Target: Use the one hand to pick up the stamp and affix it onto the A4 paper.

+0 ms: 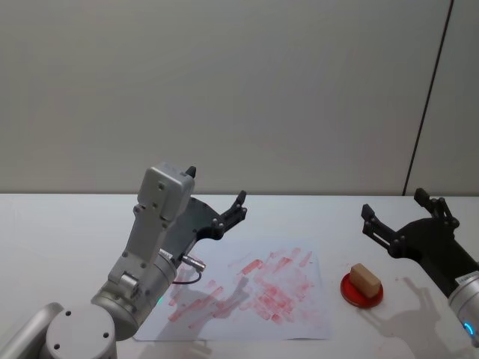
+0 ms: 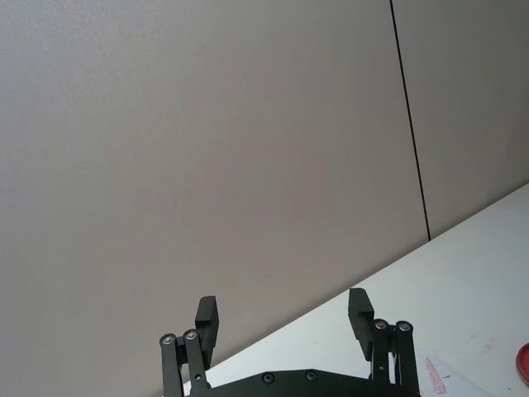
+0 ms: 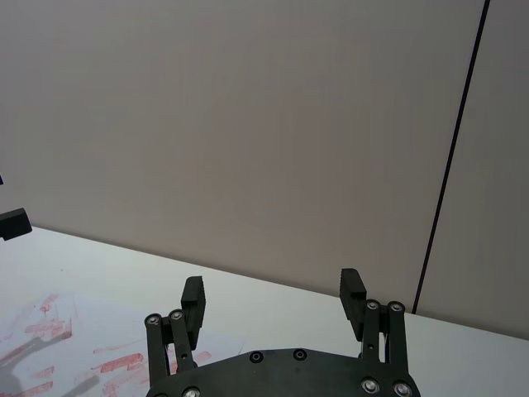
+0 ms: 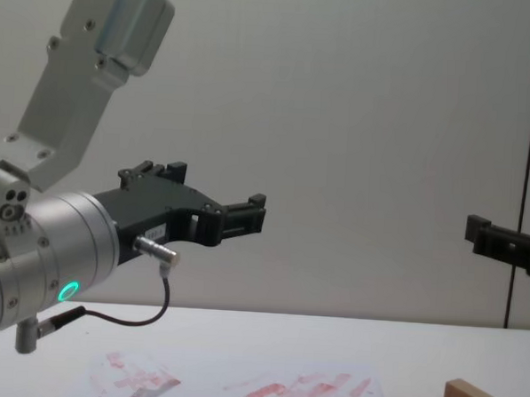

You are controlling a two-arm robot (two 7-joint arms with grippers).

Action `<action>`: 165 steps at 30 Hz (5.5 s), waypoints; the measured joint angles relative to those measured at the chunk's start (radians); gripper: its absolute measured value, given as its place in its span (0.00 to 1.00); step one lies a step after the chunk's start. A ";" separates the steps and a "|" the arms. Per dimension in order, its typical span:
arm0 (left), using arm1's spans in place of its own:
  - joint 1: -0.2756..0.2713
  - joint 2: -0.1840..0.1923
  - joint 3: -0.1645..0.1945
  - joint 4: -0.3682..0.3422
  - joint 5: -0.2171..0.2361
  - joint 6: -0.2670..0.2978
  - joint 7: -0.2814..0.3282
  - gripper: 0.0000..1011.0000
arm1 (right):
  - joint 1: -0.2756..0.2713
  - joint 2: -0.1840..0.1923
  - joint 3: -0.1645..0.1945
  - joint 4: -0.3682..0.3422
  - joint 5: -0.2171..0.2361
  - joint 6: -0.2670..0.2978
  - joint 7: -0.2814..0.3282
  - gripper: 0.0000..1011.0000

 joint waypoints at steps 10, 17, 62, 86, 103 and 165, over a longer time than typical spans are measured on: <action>0.000 0.000 0.000 0.000 0.000 0.000 0.000 0.99 | 0.000 0.000 0.000 0.000 0.000 0.000 0.000 0.99; 0.000 0.000 0.000 0.000 0.000 0.000 0.000 0.99 | 0.000 0.000 0.000 0.000 0.000 0.000 0.000 0.99; 0.000 0.000 0.000 0.000 0.000 0.000 0.000 0.99 | 0.070 0.025 -0.003 0.229 -0.088 0.116 0.249 0.99; 0.000 0.000 0.000 0.000 0.000 0.000 0.000 0.99 | 0.106 0.001 -0.018 0.309 -0.102 0.144 0.269 0.54; 0.000 0.000 0.000 0.000 0.000 0.000 0.000 0.99 | 0.132 -0.018 -0.022 0.337 -0.081 0.123 0.269 0.21; 0.000 0.000 0.000 0.000 0.000 0.000 0.000 0.99 | 0.126 -0.074 -0.119 0.349 -0.189 0.075 0.353 0.21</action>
